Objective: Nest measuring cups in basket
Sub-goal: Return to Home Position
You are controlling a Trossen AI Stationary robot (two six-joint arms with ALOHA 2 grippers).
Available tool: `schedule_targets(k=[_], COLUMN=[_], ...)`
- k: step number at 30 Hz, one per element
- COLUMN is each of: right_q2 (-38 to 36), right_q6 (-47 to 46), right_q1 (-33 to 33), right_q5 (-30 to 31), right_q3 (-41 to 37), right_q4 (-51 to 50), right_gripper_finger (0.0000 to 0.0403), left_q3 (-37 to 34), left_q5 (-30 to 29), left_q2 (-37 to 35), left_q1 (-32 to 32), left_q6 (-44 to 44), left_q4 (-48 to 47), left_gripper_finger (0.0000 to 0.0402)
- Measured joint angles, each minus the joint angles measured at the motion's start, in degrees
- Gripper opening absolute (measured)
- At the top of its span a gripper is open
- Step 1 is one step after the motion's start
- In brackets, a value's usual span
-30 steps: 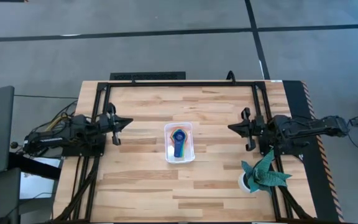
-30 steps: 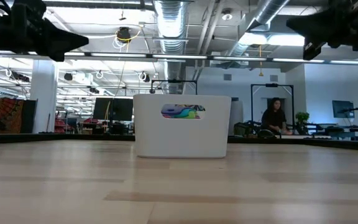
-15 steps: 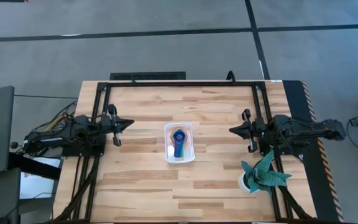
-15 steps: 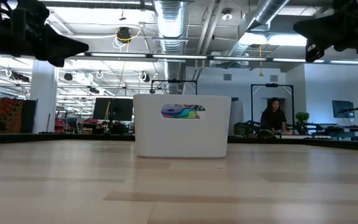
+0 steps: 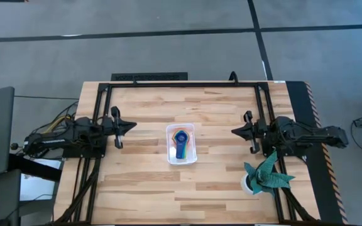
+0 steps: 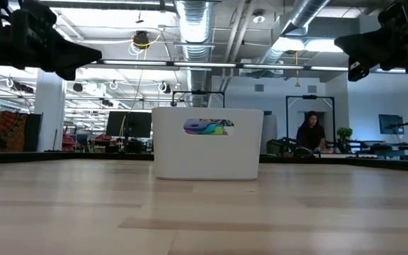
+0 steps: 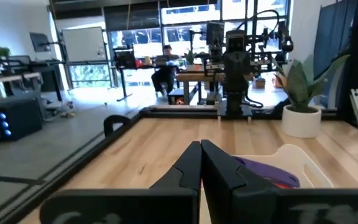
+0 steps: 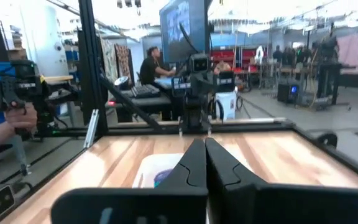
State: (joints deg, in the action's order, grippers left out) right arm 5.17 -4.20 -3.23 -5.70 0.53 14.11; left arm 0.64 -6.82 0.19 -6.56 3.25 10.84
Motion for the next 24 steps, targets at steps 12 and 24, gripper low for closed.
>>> schedule_targets(k=[12,24], right_q2=[-3.23,-5.09], right_q6=[0.06,0.67], right_q1=[-1.67,-1.65], right_q5=[-0.13,-3.06], right_q3=[-0.04,1.91], right_q4=[-11.39,-15.87], right_gripper_finger=[0.0009,0.0012], left_q3=[-0.07,-0.16], left_q5=[3.66,4.95], left_q2=[0.02,-0.04], left_q1=[0.01,-0.01], left_q6=[-2.66,-1.78], left_q4=[-7.87,-5.35], left_gripper_finger=[0.0000,0.0000])
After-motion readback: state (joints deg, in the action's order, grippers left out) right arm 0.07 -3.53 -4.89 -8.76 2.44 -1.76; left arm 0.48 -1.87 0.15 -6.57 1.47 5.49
